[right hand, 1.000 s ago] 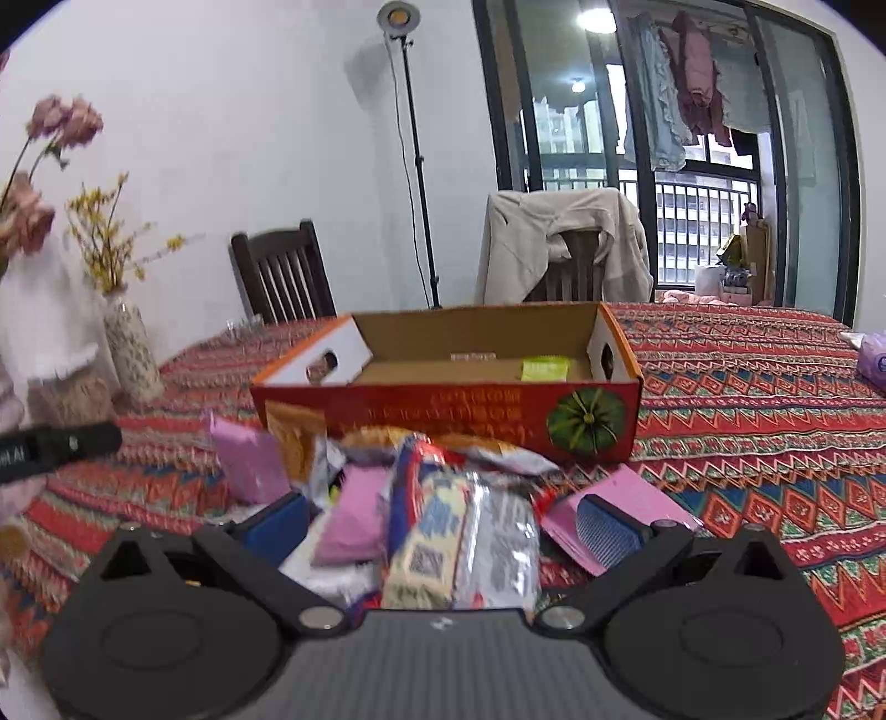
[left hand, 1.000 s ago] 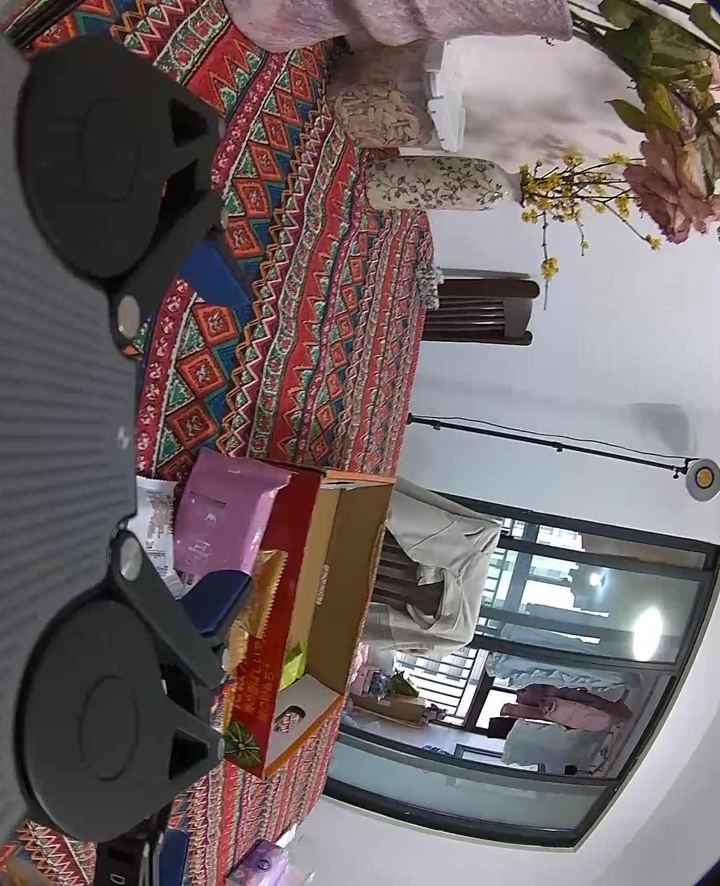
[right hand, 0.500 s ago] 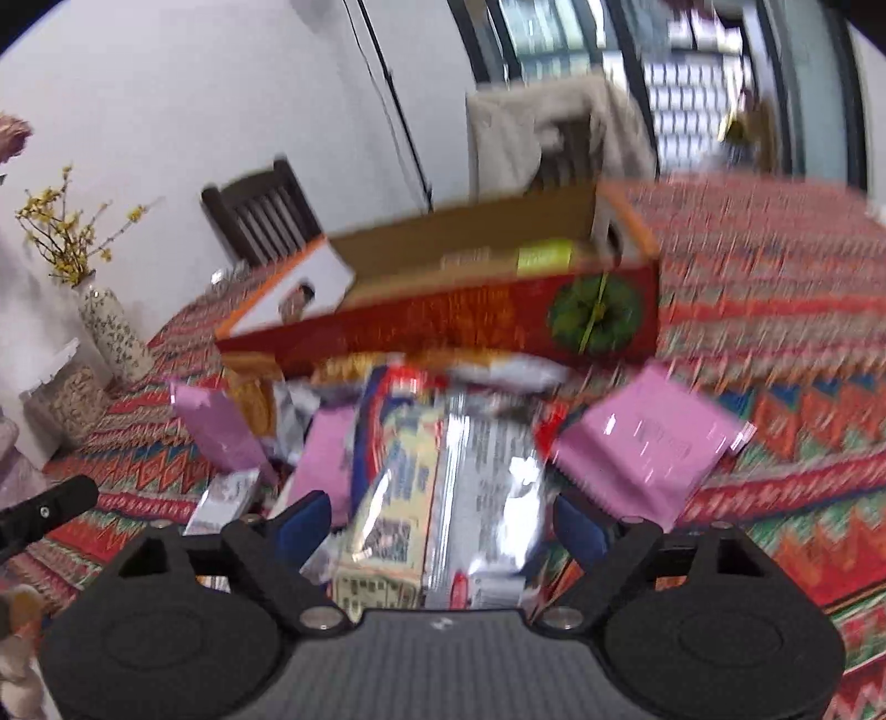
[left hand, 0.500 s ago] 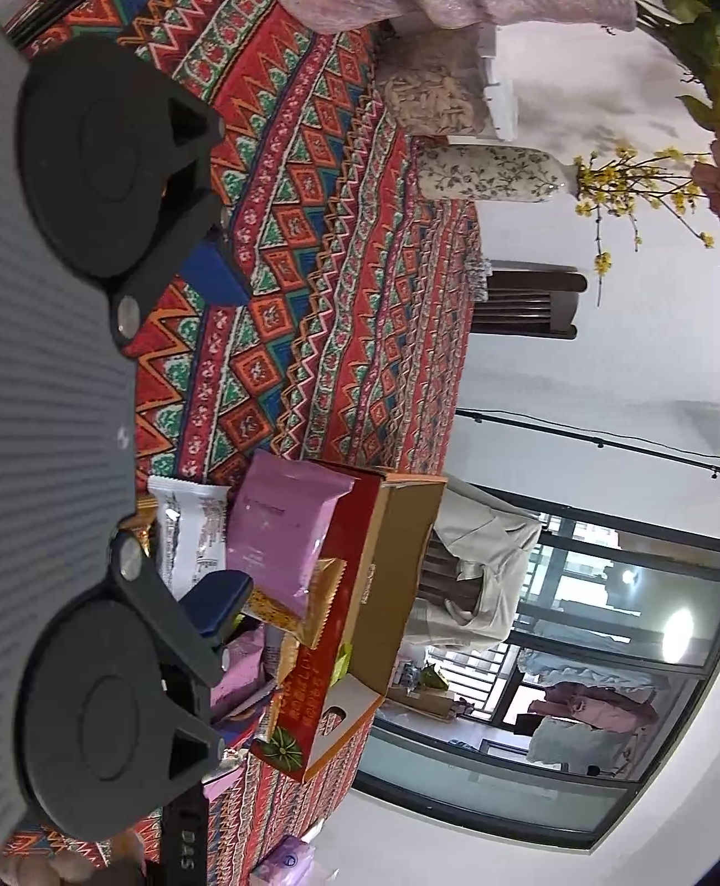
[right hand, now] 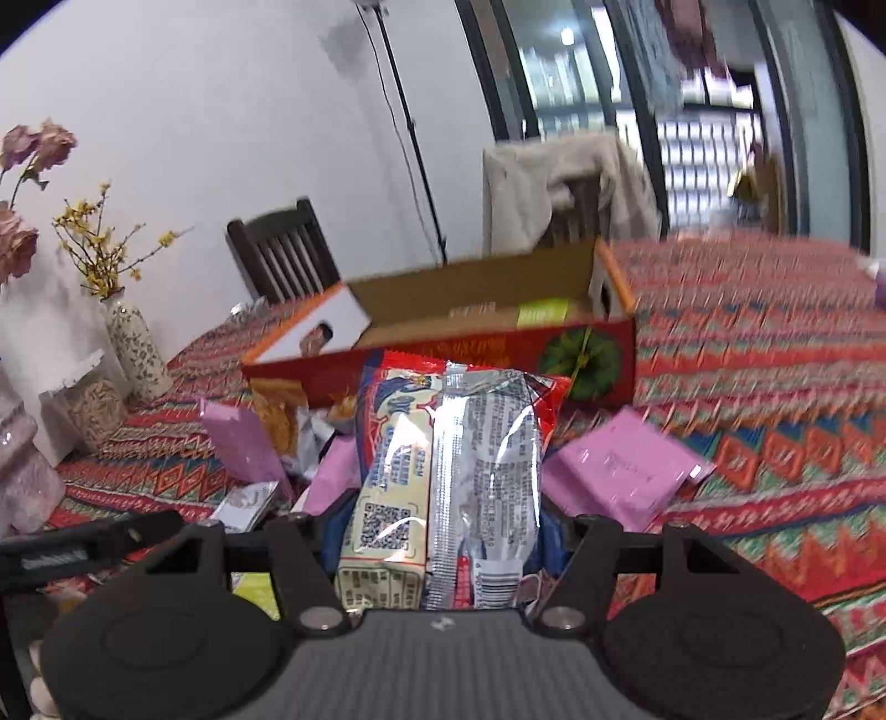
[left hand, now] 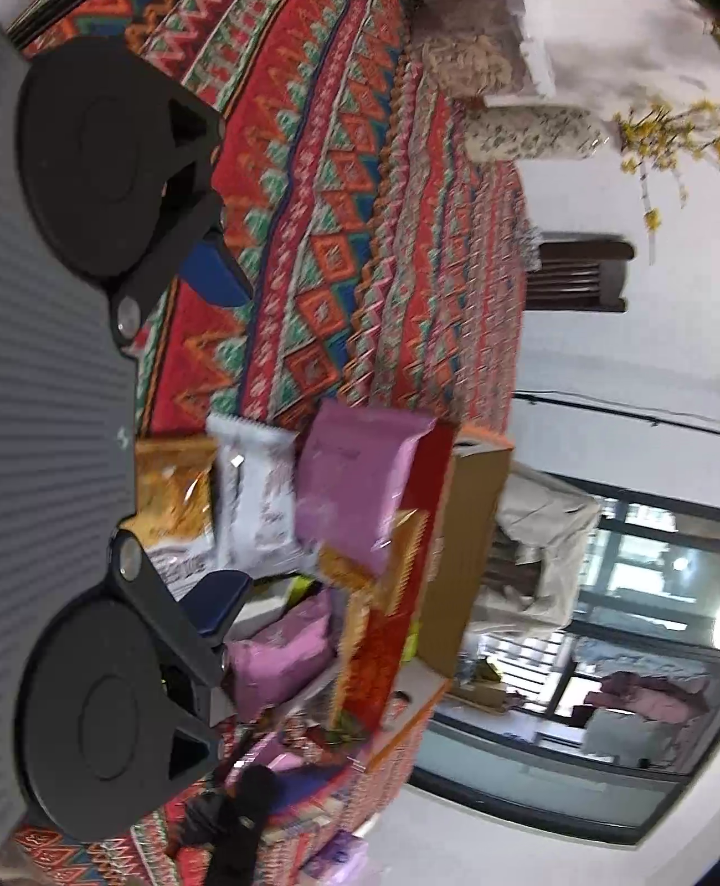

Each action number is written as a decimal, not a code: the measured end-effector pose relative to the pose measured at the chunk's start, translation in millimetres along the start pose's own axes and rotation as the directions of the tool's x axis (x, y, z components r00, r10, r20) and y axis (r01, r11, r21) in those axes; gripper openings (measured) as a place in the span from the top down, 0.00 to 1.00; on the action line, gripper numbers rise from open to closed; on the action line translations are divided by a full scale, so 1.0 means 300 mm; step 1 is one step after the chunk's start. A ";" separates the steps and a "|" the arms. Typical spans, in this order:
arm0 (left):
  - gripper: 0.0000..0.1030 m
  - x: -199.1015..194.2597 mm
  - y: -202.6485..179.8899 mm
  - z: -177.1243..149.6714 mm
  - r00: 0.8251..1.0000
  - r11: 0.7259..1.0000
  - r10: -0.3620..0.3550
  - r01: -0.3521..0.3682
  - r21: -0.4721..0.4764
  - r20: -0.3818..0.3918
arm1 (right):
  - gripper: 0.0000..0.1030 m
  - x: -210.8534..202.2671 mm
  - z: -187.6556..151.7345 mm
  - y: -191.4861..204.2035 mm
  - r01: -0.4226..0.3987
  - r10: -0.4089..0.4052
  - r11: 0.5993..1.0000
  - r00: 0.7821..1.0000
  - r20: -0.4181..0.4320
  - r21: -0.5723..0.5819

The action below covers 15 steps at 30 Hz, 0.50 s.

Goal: Organize snacks
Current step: 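Grasp the silver QR-code bar pack with the right tool while the left tool grasps a cracker packet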

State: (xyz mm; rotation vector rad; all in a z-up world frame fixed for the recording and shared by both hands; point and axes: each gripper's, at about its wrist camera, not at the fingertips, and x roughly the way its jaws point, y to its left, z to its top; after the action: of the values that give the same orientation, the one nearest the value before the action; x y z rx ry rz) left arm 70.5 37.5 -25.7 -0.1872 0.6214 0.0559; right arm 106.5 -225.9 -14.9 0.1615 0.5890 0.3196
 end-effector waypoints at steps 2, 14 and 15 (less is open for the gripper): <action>0.00 0.015 -0.023 -0.013 1.000 1.000 -0.016 0.015 -0.011 -0.024 | 0.40 -0.014 0.004 -0.004 0.006 -0.006 1.000 1.000 0.020 -0.009; 0.00 0.083 -0.130 -0.052 0.989 0.994 0.111 -0.111 0.006 -0.097 | 0.40 -0.044 -0.023 -0.042 -0.018 0.019 1.000 0.999 0.047 -0.025; 0.00 0.083 -0.139 -0.054 0.989 0.994 0.109 -0.108 0.013 -0.099 | 0.40 -0.043 -0.023 -0.046 -0.020 0.020 1.000 0.999 0.045 -0.022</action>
State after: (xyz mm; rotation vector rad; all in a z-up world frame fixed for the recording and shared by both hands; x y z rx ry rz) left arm 85.8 -6.6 -46.6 -0.1489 0.7306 0.1495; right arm 95.9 -242.7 -17.3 0.1539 0.5395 0.3406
